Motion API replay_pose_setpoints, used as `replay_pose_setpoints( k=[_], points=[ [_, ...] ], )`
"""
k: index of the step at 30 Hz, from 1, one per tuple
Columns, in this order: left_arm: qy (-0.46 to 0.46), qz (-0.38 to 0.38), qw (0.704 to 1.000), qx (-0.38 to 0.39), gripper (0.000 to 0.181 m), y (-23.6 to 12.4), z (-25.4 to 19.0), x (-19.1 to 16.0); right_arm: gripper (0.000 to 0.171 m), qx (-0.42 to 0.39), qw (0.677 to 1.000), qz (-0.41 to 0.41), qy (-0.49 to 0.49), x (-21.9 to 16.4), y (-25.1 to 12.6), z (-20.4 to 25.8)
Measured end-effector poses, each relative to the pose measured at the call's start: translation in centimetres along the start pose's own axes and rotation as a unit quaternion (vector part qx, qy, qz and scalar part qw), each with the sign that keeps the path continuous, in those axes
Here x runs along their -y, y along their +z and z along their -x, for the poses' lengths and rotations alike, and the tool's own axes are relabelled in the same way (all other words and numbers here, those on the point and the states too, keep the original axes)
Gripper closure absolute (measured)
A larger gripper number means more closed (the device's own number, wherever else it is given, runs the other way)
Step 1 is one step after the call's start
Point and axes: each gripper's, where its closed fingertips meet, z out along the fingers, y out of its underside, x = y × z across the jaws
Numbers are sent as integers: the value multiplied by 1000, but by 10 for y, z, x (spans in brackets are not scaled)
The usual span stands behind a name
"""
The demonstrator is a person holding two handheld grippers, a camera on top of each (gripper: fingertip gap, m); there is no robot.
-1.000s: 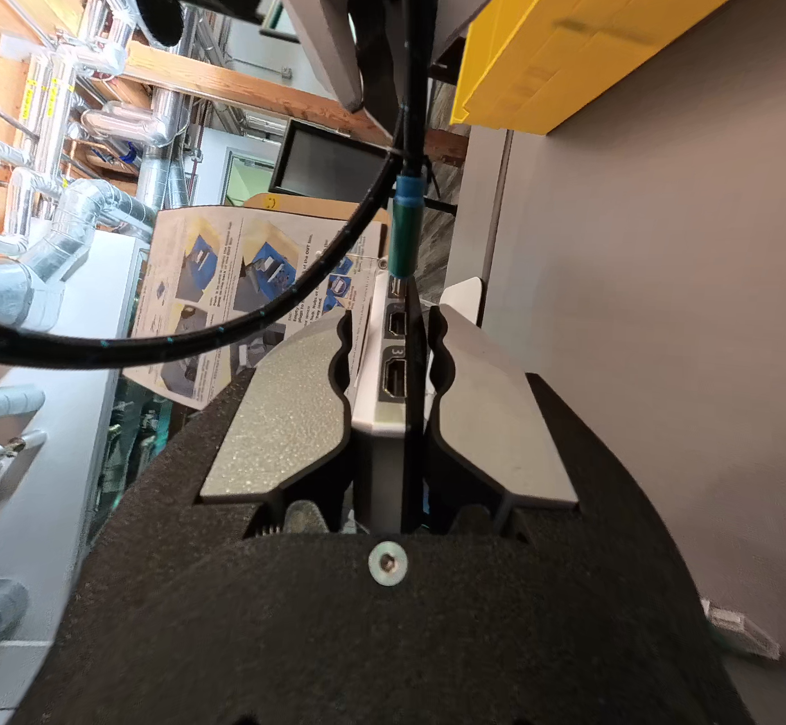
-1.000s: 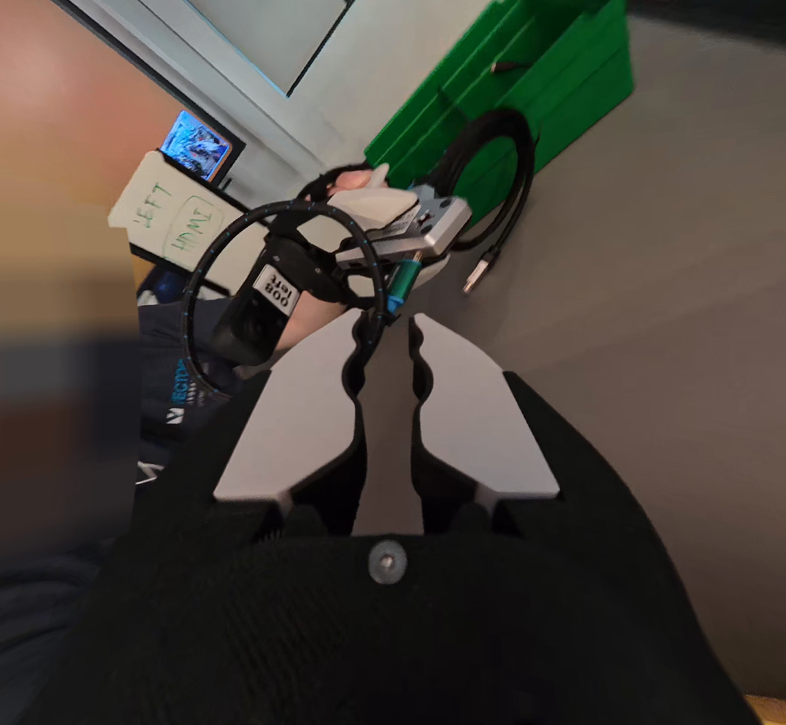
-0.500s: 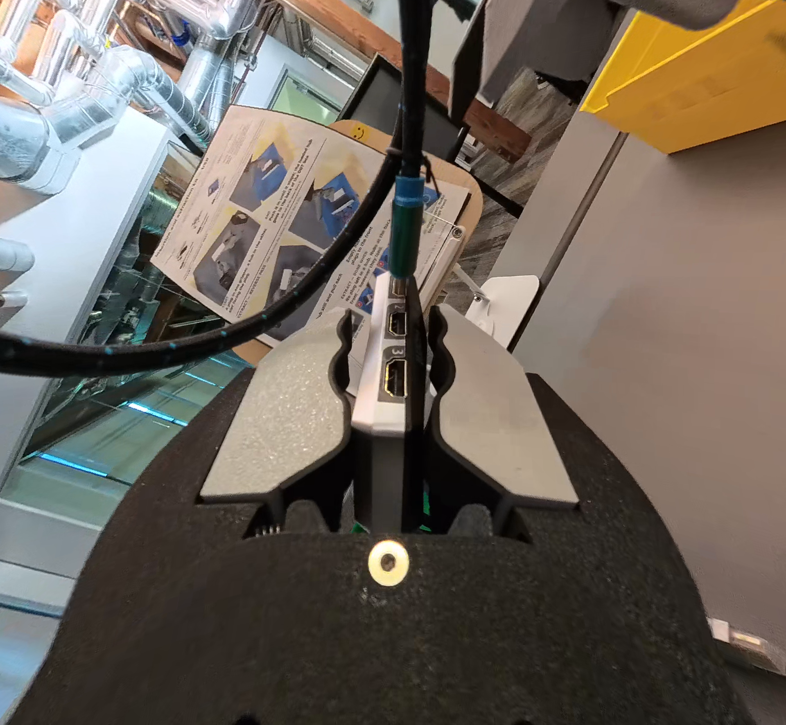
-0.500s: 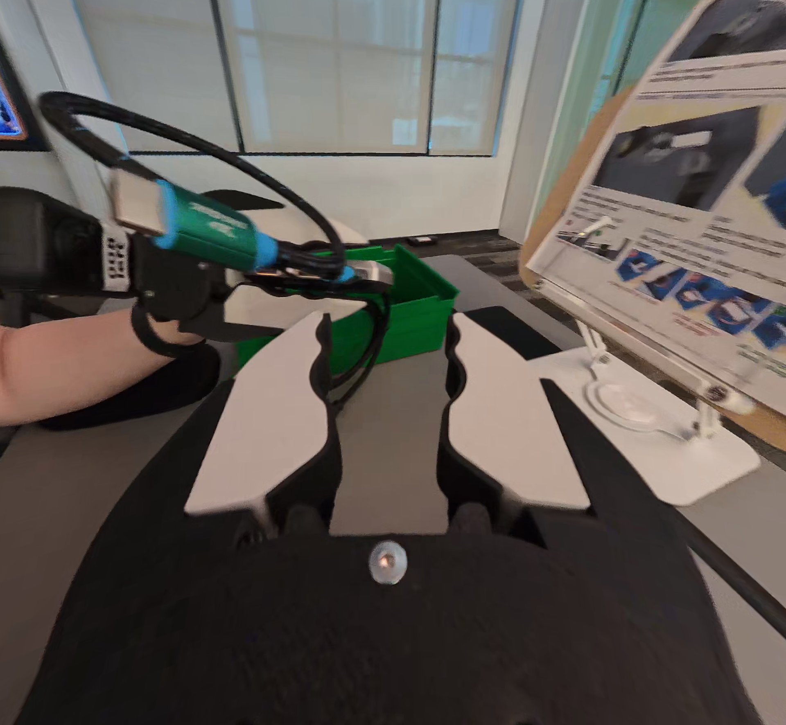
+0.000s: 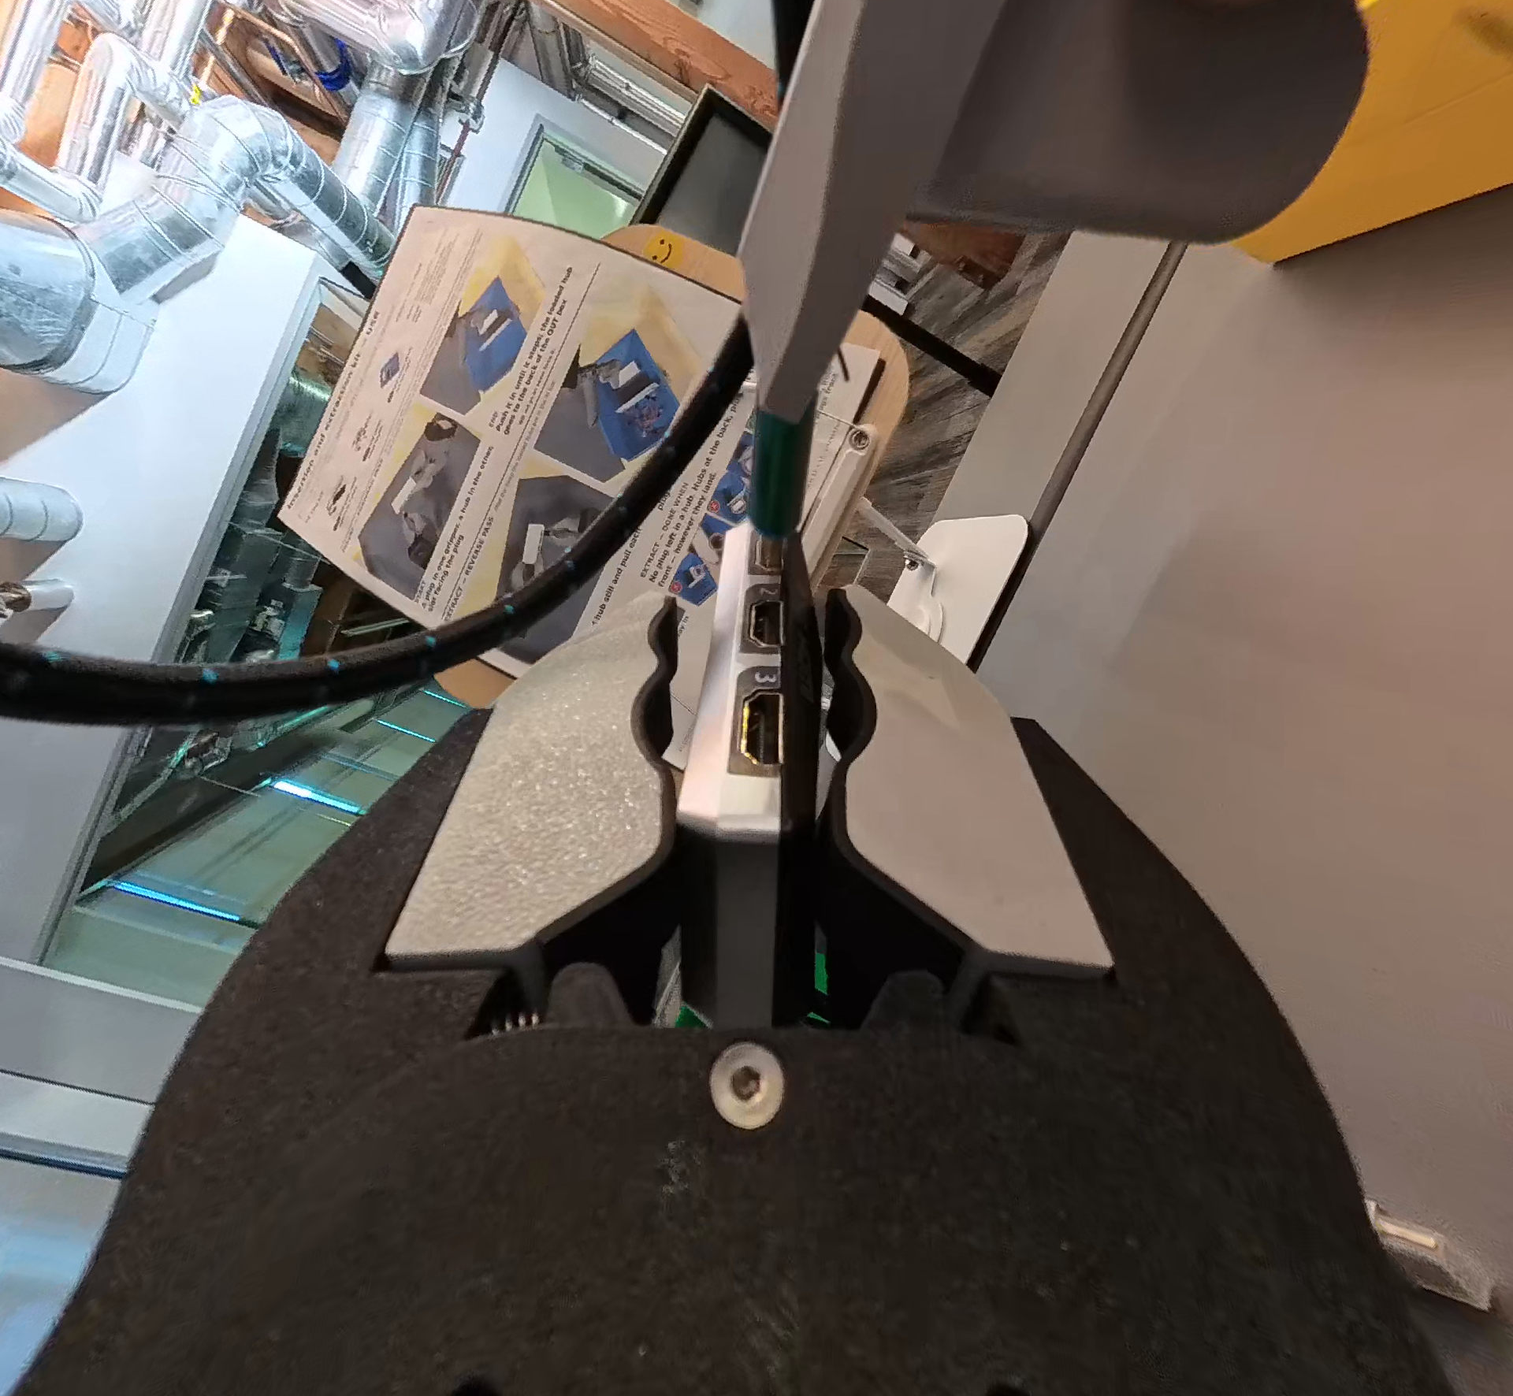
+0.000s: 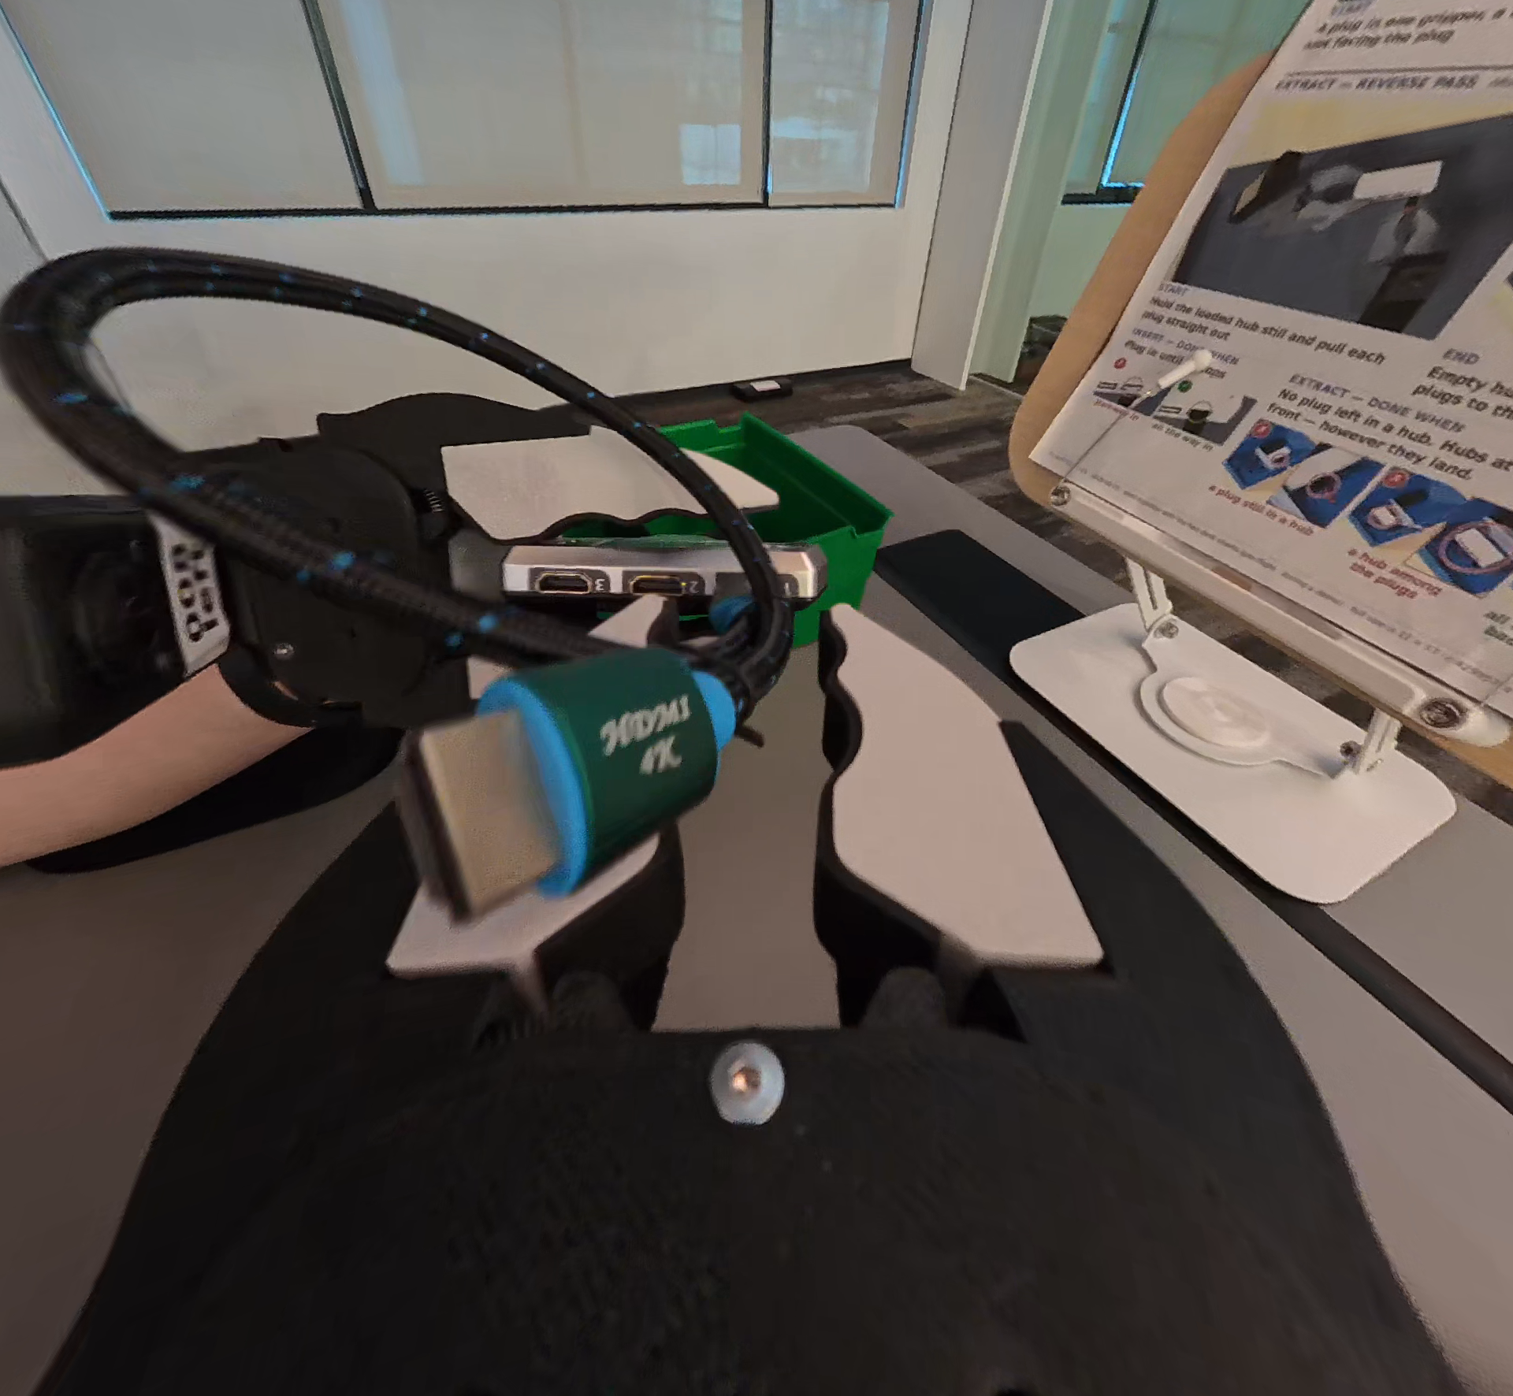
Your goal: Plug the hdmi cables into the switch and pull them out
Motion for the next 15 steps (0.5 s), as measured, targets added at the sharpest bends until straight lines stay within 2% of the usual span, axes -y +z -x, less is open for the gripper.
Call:
replay_pose_setpoints(
  k=[2, 4, 15],
  points=[
    [7, 0, 1000, -1, 146, 0, -2, 1, 140, -8, 1000, 10, -4, -4, 2, -2],
    [11, 0, 1000, -5, 146, 1, -5, 2, 151, -6, 1000, 22, -6, -7, 3, -1],
    [36, -28, 999, -18, 146, -3, -15, 10, 152, 0, 997, 79, -25, -13, -4, 3]
  ],
)
